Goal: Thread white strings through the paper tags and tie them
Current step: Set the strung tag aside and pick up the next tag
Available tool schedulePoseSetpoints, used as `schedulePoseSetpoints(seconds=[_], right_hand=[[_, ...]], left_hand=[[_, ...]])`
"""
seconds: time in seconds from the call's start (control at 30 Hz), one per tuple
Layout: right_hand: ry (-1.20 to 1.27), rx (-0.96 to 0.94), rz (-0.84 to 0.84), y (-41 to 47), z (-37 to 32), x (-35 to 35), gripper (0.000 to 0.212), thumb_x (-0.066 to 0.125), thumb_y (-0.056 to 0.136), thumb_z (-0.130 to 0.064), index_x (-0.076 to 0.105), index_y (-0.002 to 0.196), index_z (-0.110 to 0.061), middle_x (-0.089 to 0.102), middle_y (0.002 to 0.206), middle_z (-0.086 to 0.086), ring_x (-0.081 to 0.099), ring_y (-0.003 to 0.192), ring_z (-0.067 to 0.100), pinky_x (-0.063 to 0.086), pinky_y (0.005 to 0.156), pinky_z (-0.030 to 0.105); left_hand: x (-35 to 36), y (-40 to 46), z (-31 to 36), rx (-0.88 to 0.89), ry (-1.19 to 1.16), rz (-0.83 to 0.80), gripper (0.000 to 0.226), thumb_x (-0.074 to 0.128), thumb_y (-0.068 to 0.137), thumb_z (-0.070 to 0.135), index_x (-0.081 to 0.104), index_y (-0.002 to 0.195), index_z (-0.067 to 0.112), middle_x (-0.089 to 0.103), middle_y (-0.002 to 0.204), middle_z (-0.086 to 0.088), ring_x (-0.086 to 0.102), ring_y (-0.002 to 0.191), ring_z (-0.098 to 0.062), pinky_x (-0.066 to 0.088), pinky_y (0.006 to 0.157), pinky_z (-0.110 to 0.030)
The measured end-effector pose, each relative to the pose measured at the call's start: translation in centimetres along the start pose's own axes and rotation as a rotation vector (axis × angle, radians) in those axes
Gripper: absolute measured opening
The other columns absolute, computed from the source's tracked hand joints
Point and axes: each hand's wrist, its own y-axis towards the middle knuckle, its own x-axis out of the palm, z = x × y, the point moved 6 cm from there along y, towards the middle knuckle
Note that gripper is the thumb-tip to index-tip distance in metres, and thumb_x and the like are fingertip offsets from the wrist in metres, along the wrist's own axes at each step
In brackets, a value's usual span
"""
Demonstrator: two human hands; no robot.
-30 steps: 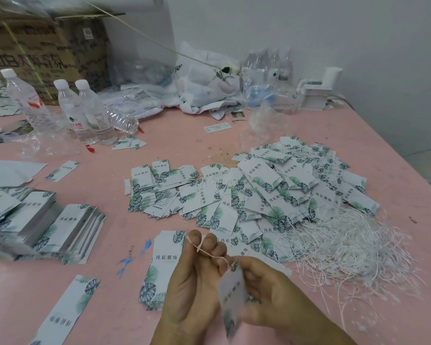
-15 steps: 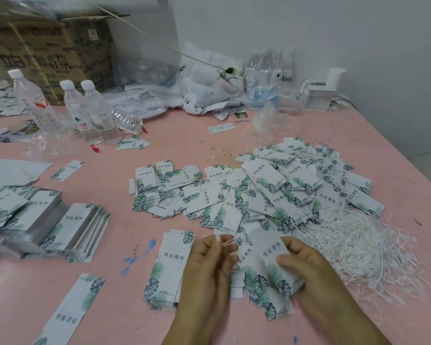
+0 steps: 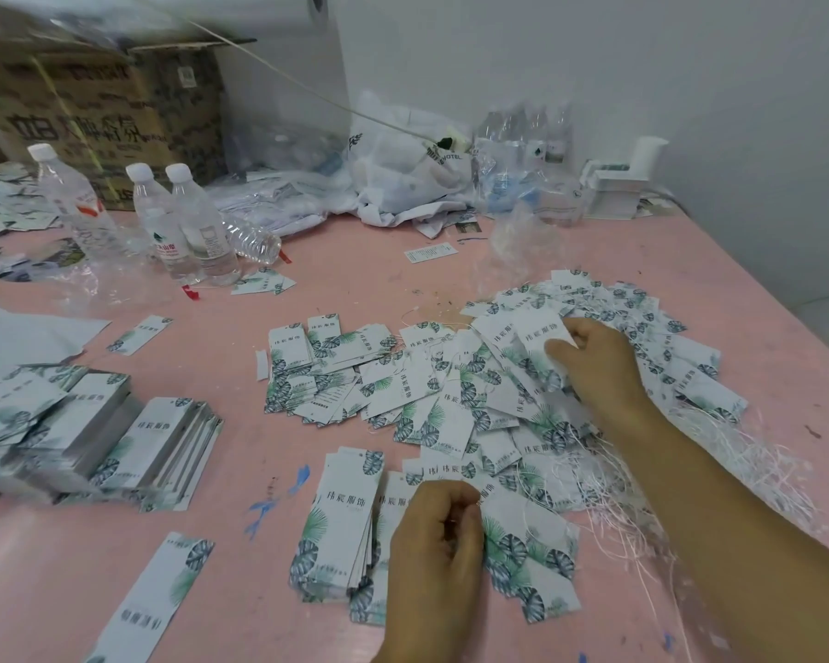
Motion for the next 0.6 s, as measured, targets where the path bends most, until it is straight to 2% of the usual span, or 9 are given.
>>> schedulePoseSetpoints(seconds=[0.03, 0.07, 0.13, 0.23, 0.33, 0.4, 0.47, 0.53, 0.6], right_hand=[[-0.048, 0.013, -0.002, 1.1, 0.4, 0.5, 0.034, 0.059, 0.094, -0.01, 0.059, 0.128, -0.009, 0.067, 0.118, 0.002, 0.067, 0.089, 0.007, 0.055, 0.073, 0.022], [-0.117, 0.015, -0.01, 1.9, 0.8, 1.1, 0.035, 0.059, 0.094, -0.012, 0.059, 0.129, -0.009, 0.068, 0.118, 0.006, 0.067, 0.086, 0.015, 0.055, 0.071, 0.029], [-0.397, -0.032, 0.011, 2.7, 1.3, 1.9, 0.037, 0.06, 0.093, -0.022, 0.059, 0.13, -0.014, 0.067, 0.11, 0.007, 0.062, 0.08, 0.022, 0.05, 0.066, 0.031], [-0.691, -0.134, 0.123, 2.9, 1.9, 2.0, 0.037, 0.065, 0.089, -0.037, 0.061, 0.121, -0.018, 0.055, 0.113, 0.008, 0.053, 0.1, 0.027, 0.05, 0.082, 0.041], [-0.624, -0.136, 0.12, 2.7, 1.6, 1.9, 0.022, 0.063, 0.089, -0.036, 0.063, 0.105, -0.021, 0.051, 0.108, 0.004, 0.055, 0.096, 0.026, 0.051, 0.081, 0.041], [-0.56, -0.161, 0.142, 2.2, 0.8, 1.4, 0.02, 0.06, 0.093, -0.034, 0.063, 0.106, -0.02, 0.052, 0.11, 0.003, 0.056, 0.091, 0.023, 0.051, 0.077, 0.038], [-0.459, -0.244, 0.146, 0.4, -0.9, 0.8, 0.016, 0.058, 0.095, -0.029, 0.063, 0.107, -0.019, 0.053, 0.109, 0.001, 0.055, 0.081, 0.017, 0.047, 0.07, 0.031], [-0.349, -0.265, 0.02, -2.5, -1.7, 0.4, 0.008, 0.058, 0.095, -0.026, 0.063, 0.101, -0.024, 0.057, 0.1, -0.007, 0.057, 0.074, 0.011, 0.046, 0.066, 0.023], [-0.256, -0.182, -0.213, -6.6, -1.0, 1.2, 0.009, 0.062, 0.092, -0.028, 0.063, 0.086, -0.034, 0.064, 0.083, -0.012, 0.062, 0.071, 0.004, 0.049, 0.063, 0.016]], left_hand=[[0.0, -0.1, -0.1, -0.005, 0.001, 0.001, 0.013, 0.057, 0.085, 0.025, 0.065, 0.09, 0.034, 0.064, 0.074, 0.001, 0.061, 0.065, -0.025, 0.053, 0.058, -0.047], [0.0, -0.1, 0.0, -0.008, 0.002, 0.005, 0.013, 0.056, 0.084, 0.026, 0.065, 0.09, 0.034, 0.064, 0.073, 0.001, 0.061, 0.064, -0.024, 0.053, 0.058, -0.047], [-0.1, -0.1, 0.1, -0.002, -0.008, 0.019, 0.014, 0.056, 0.085, 0.023, 0.065, 0.09, 0.033, 0.064, 0.073, 0.0, 0.06, 0.061, -0.018, 0.053, 0.056, -0.04], [-0.4, 0.2, -0.1, -0.026, -0.038, 0.062, 0.026, 0.06, 0.09, 0.009, 0.067, 0.085, 0.033, 0.063, 0.075, -0.007, 0.056, 0.062, -0.013, 0.049, 0.058, -0.029], [-0.6, 0.4, -0.2, -0.114, -0.181, 0.074, 0.029, 0.059, 0.091, -0.002, 0.069, 0.082, 0.024, 0.059, 0.077, -0.019, 0.053, 0.066, -0.014, 0.046, 0.063, -0.028], [-0.8, 0.5, 0.0, -0.1, -0.176, 0.078, 0.029, 0.057, 0.09, -0.007, 0.067, 0.082, 0.018, 0.059, 0.073, -0.014, 0.052, 0.063, -0.007, 0.044, 0.059, -0.018], [-0.8, 0.4, 0.3, -0.094, -0.179, 0.074, 0.028, 0.057, 0.09, -0.009, 0.067, 0.083, 0.016, 0.058, 0.071, -0.007, 0.051, 0.062, -0.006, 0.043, 0.058, -0.015], [-0.7, 0.3, 0.4, -0.095, -0.168, 0.075, 0.027, 0.057, 0.09, -0.009, 0.066, 0.085, 0.016, 0.057, 0.071, -0.008, 0.051, 0.062, -0.007, 0.043, 0.059, -0.016], [-0.7, 0.3, 0.2, -0.11, -0.176, 0.091, 0.027, 0.056, 0.091, -0.008, 0.066, 0.087, 0.017, 0.059, 0.076, -0.018, 0.052, 0.064, -0.01, 0.045, 0.061, -0.021]])
